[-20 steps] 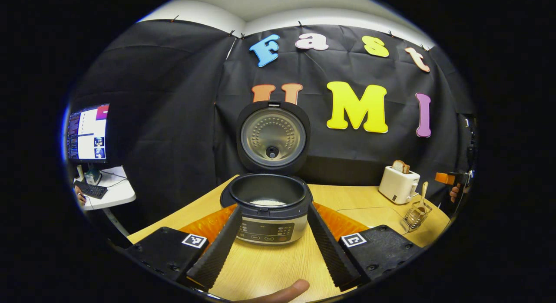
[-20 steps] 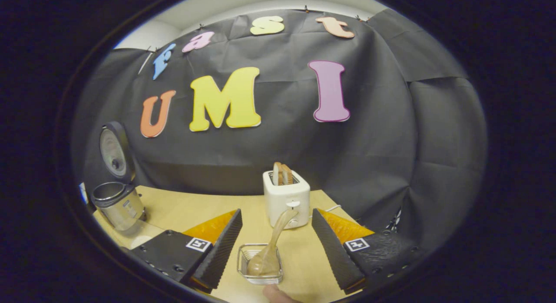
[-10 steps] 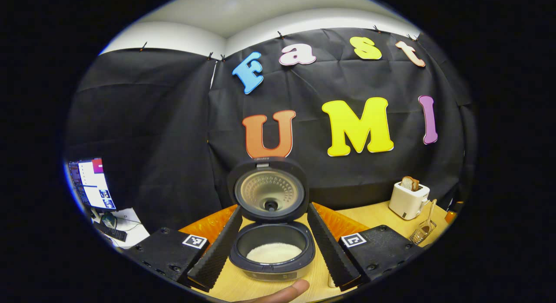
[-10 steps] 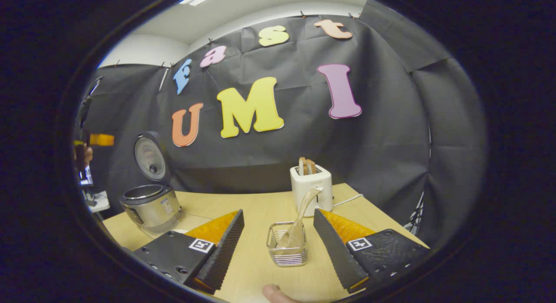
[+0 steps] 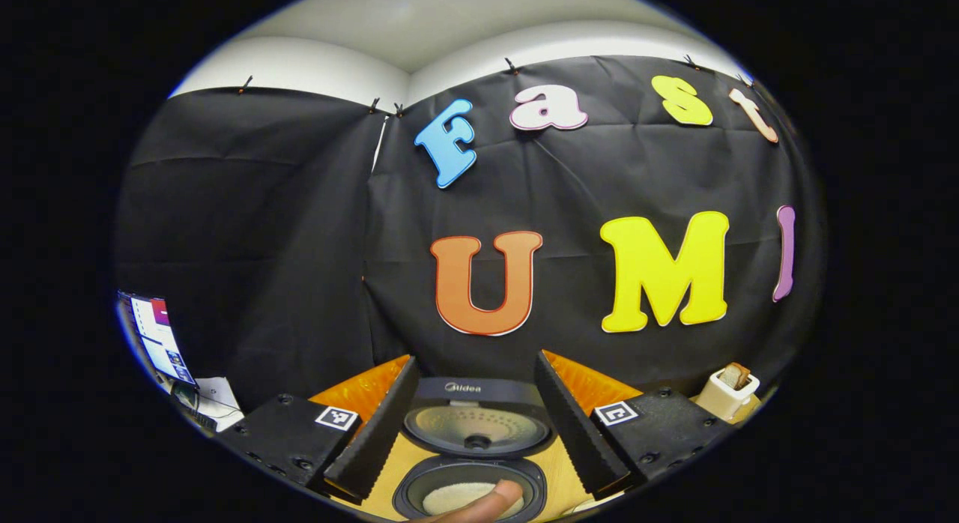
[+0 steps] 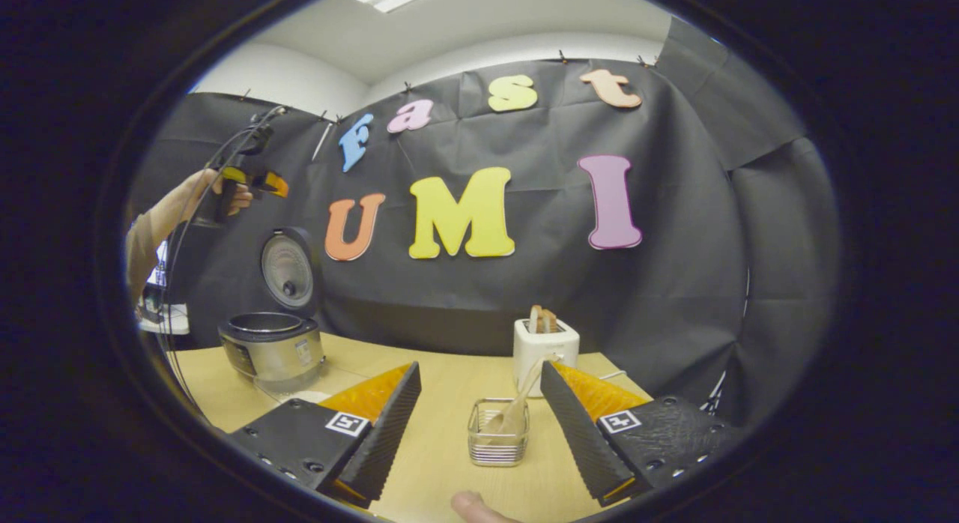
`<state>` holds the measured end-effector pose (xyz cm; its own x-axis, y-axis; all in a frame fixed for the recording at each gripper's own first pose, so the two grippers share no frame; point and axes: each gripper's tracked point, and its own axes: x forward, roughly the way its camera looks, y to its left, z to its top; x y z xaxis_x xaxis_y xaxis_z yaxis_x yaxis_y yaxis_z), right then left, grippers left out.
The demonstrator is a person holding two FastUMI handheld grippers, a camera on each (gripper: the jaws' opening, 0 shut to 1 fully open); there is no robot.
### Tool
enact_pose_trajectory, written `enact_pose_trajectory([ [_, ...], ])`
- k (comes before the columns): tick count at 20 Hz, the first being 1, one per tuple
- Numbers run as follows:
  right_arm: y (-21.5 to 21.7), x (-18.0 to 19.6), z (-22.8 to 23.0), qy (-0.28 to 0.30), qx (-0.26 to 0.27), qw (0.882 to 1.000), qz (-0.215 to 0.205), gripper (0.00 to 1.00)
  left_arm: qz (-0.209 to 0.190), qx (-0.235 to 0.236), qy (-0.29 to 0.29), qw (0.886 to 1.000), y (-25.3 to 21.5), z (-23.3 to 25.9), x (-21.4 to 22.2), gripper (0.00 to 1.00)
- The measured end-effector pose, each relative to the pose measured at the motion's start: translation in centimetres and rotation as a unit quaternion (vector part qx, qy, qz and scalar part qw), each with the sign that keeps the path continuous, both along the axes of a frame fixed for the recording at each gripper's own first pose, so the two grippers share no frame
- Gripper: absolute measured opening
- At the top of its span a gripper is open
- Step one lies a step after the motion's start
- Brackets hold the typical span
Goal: Close the left gripper, press the button to open the rice cooker; take a wooden spoon from the chopstick holder with the right hand, scoop a spoonful of rice and pour it into the rice cooker, then put the wooden spoon back into the chopstick holder.
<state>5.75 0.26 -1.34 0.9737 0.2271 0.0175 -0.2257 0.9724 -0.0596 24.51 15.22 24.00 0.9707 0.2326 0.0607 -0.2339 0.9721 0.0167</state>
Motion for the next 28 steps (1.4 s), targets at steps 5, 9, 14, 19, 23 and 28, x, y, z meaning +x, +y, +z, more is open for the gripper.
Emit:
enact_pose_trajectory([
  [5, -0.8, 0.5, -0.6, -0.007, -0.031, 0.999, -0.015, 0.95, -0.011, -0.018, 0.015, 1.0, 1.5, 0.6, 5.9, 0.98],
  [9, -1.4, 0.9, -0.6, -0.007, -0.029, 0.999, -0.02, 0.95, -0.005, -0.056, 0.012, 0.998, 2.6, 2.0, 9.1, 0.98],
  [14, -1.8, 1.0, -0.7, -0.009, -0.029, 0.999, -0.025, 0.95, 0.003, -0.068, 0.043, 0.997, 4.1, -0.2, 11.5, 0.98],
  [19, -1.6, 1.0, -0.1, -0.021, -0.012, 0.999, -0.022, 0.95, -0.003, -0.045, 0.123, 0.991, 4.0, -4.5, 11.7, 0.95],
  [23, -1.2, 0.6, 0.3, -0.023, 0.005, 1.0, -0.014, 0.95, -0.025, -0.001, 0.153, 0.988, 2.8, -7.2, 10.4, 0.97],
  [28, -1.5, -0.4, 1.5, -0.024, 0.019, 0.999, -0.017, 0.95, -0.019, -0.002, 0.142, 0.99, 2.1, -7.9, 6.2, 0.89],
])
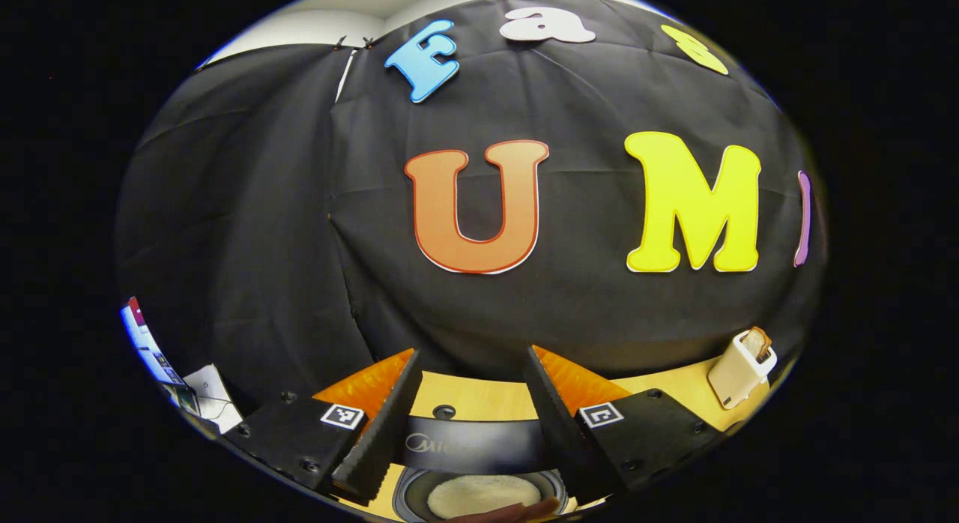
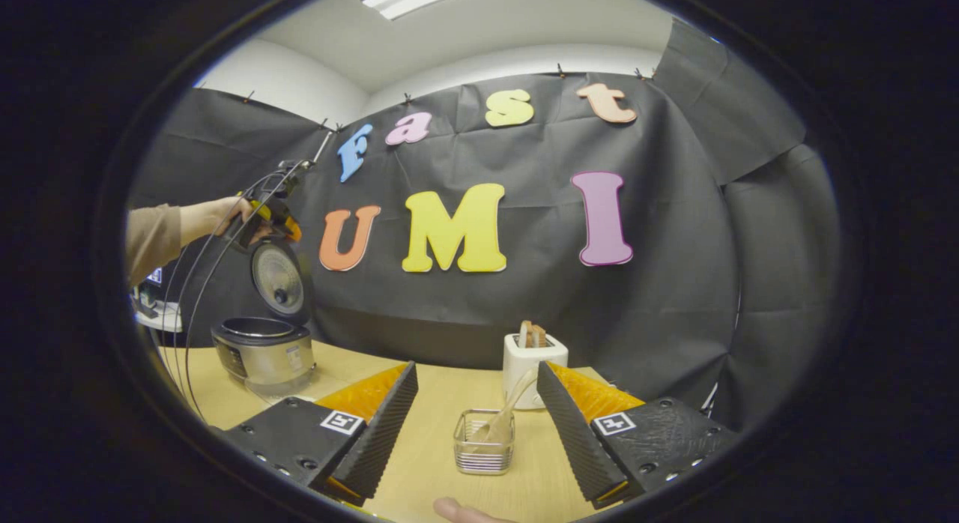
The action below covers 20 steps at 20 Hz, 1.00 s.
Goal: Close the left gripper, press the button to open the rice cooker; take a wooden spoon from the chopstick holder with the right hand, scoop a spoonful of rice and pour it into the rice cooker, then put the wooden spoon back into the chopstick holder.
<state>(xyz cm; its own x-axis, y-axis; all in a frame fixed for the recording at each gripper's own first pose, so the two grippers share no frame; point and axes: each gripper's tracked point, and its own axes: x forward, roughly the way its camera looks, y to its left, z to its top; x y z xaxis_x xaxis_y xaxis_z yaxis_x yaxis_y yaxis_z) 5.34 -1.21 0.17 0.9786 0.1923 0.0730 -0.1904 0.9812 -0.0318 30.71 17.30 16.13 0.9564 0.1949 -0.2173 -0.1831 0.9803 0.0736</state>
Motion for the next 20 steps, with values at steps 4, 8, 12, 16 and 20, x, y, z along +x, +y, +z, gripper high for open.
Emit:
enact_pose_trajectory([
  [4, -0.1, -1.3, 1.6, -0.01, 0.023, 1.0, 0.002, 0.95, -0.005, 0.002, -0.004, 1.0, -0.7, -2.1, -4.0, 0.88],
  [8, -0.4, -2.7, 3.1, -0.023, 0.04, 0.999, 0.007, 0.95, -0.026, -0.002, 0.018, 1.0, -1.9, -6.8, -8.4, 0.88],
  [12, 0.3, -3.7, 3.5, -0.027, 0.045, 0.998, 0.025, 0.95, -0.04, -0.026, 0.086, 0.995, -2.8, -13.8, -11.4, 0.88],
  [16, 0.5, -3.4, 2.9, -0.023, 0.024, 0.999, 0.019, 0.95, -0.043, -0.017, 0.12, 0.992, -2.9, -16.8, -12.6, 0.88],
  [20, 0.7, -3.4, 2.7, -0.018, 0.02, 0.999, 0.021, 0.95, -0.037, -0.024, 0.146, 0.988, -3.2, -17.5, -13.5, 0.88],
])
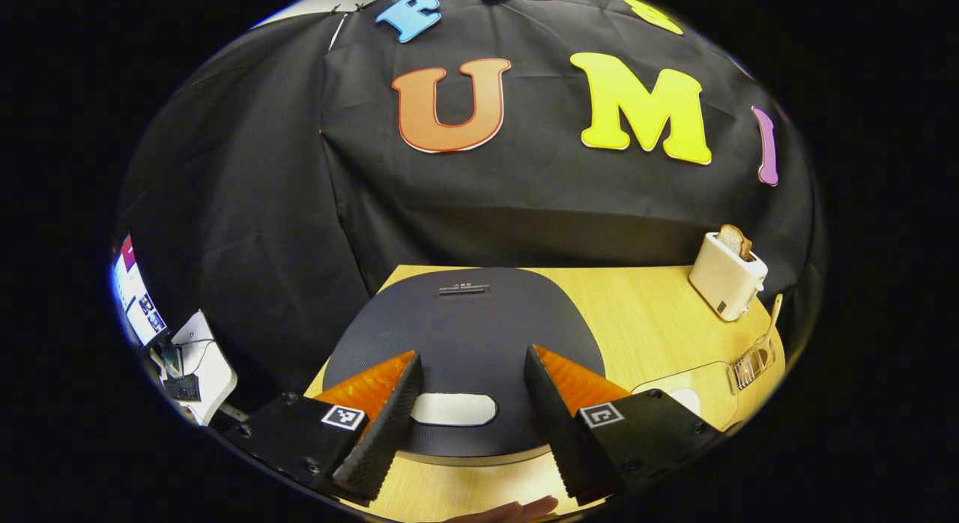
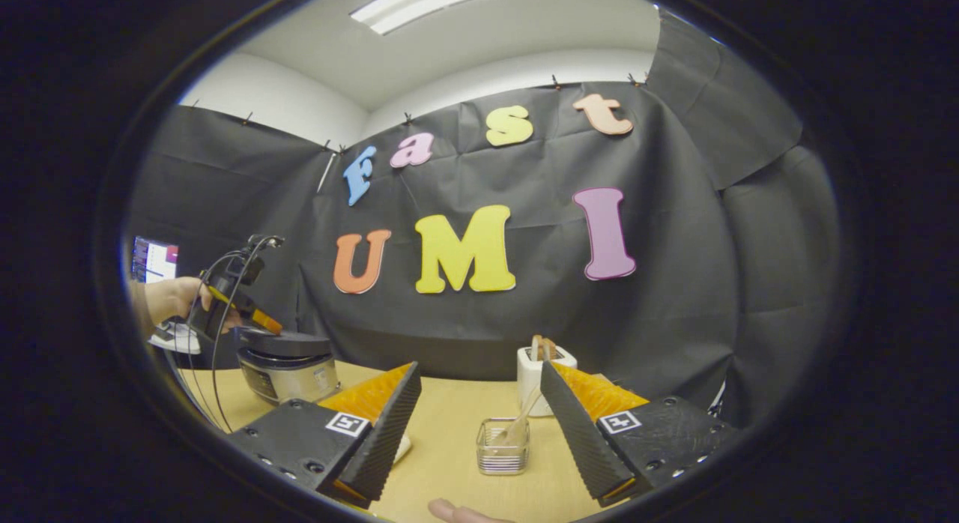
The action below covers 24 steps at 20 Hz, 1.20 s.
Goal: Close the left gripper, press the button to open the rice cooker; take a wooden spoon from the chopstick holder with the right hand, scoop a spoonful of rice and pour it into the rice cooker, then put the wooden spoon back into the chopstick holder.
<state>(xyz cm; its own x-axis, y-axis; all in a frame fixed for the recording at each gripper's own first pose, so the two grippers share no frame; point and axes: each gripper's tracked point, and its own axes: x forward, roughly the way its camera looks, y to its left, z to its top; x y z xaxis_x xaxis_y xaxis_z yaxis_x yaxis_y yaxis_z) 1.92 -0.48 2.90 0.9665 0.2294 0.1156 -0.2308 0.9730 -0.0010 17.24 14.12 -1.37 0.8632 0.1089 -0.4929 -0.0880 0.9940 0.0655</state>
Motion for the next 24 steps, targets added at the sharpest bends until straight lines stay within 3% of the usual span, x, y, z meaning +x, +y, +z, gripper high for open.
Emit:
enact_pose_trajectory([
  [3, -0.3, 0.2, -0.2, 0.004, 0.001, 1.0, -0.005, 0.95, -0.002, -0.015, 0.059, 0.998, -0.2, -1.9, -1.8, 0.89],
  [14, -0.6, 0.1, -0.3, 0.007, 0.002, 1.0, -0.01, 0.95, -0.023, -0.027, 0.11, 0.993, -0.7, -1.9, -4.8, 0.89],
  [17, -0.4, 0.1, -0.5, 0.01, 0.003, 1.0, -0.009, 0.95, -0.012, -0.026, 0.113, 0.993, -0.6, -1.9, -5.6, 0.89],
  [20, -0.3, 0.3, -0.5, 0.01, 0.002, 1.0, -0.007, 0.95, -0.027, -0.004, 0.104, 0.994, -1.0, -2.1, -5.8, 0.89],
  [24, 0.0, 0.2, -0.9, 0.016, 0.004, 1.0, -0.003, 0.95, -0.02, -0.029, 0.087, 0.996, -1.0, -2.8, -5.8, 0.87],
])
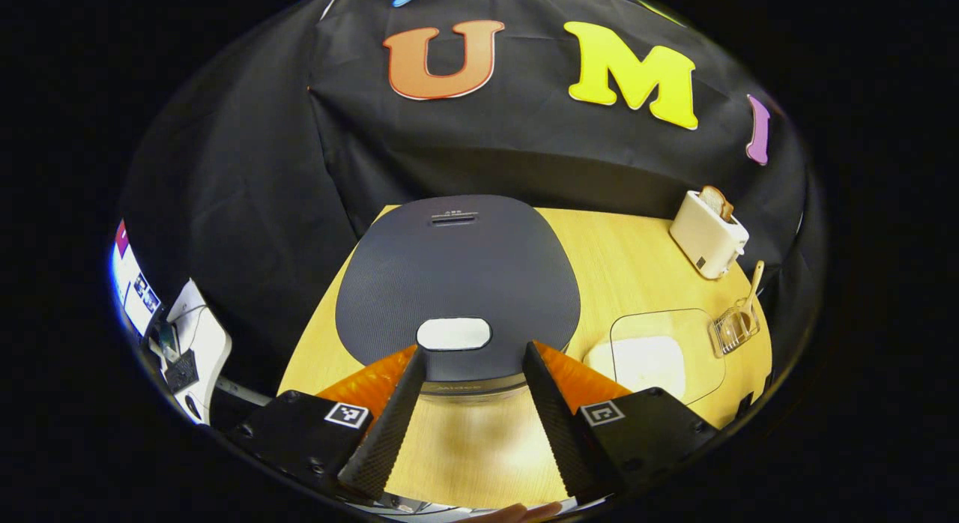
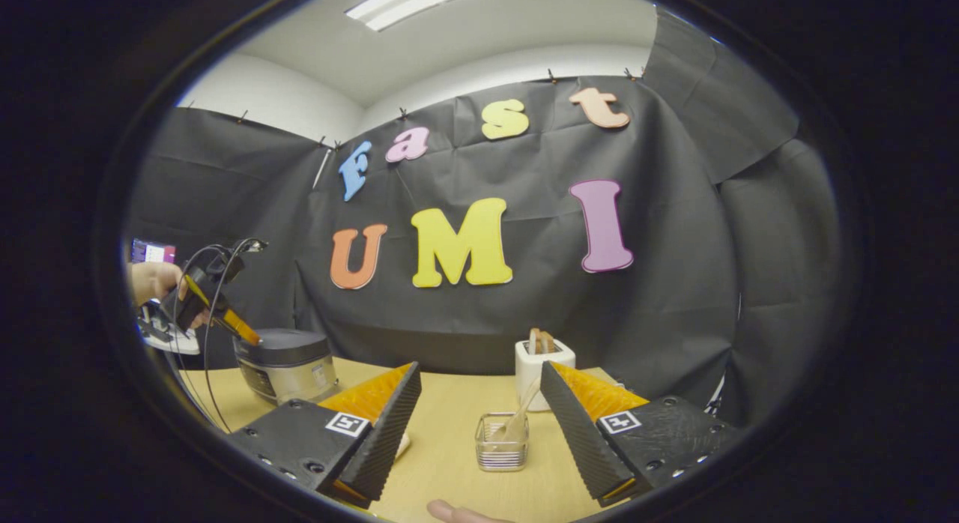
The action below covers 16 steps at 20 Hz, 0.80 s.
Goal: Close the left gripper, press the button to open the rice cooker; take a wooden spoon from the chopstick holder with the right hand, scoop a spoonful of rice and pour it into the rice cooker, then put the wooden spoon back into the chopstick holder.
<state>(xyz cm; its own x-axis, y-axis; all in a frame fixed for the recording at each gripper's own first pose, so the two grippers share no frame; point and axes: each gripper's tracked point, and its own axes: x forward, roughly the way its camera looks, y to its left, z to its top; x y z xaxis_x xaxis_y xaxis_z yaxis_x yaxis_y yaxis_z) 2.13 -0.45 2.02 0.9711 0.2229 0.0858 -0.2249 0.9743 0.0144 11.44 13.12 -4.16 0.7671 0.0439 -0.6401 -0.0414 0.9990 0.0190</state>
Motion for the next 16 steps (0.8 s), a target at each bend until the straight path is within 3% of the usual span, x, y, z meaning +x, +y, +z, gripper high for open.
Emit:
enact_pose_trajectory([
  [7, 0.4, -0.2, 0.2, -0.007, -0.008, 1.0, 0.002, 0.95, 0.012, 0.005, -0.066, 0.998, 0.3, 0.2, -0.4, 0.86],
  [8, 0.3, -0.1, 0.2, -0.008, -0.01, 1.0, 0.0, 0.92, 0.019, 0.005, -0.081, 0.997, 0.3, 0.3, -0.5, 0.86],
  [10, 0.2, -0.1, 0.2, -0.007, -0.009, 1.0, -0.003, 0.95, 0.033, 0.012, -0.103, 0.994, 0.3, 0.2, -0.9, 0.86],
  [16, 0.4, 0.1, 0.1, -0.004, -0.006, 1.0, -0.009, 0.95, 0.028, 0.008, -0.168, 0.985, -3.1, 0.2, -3.5, 0.86],
])
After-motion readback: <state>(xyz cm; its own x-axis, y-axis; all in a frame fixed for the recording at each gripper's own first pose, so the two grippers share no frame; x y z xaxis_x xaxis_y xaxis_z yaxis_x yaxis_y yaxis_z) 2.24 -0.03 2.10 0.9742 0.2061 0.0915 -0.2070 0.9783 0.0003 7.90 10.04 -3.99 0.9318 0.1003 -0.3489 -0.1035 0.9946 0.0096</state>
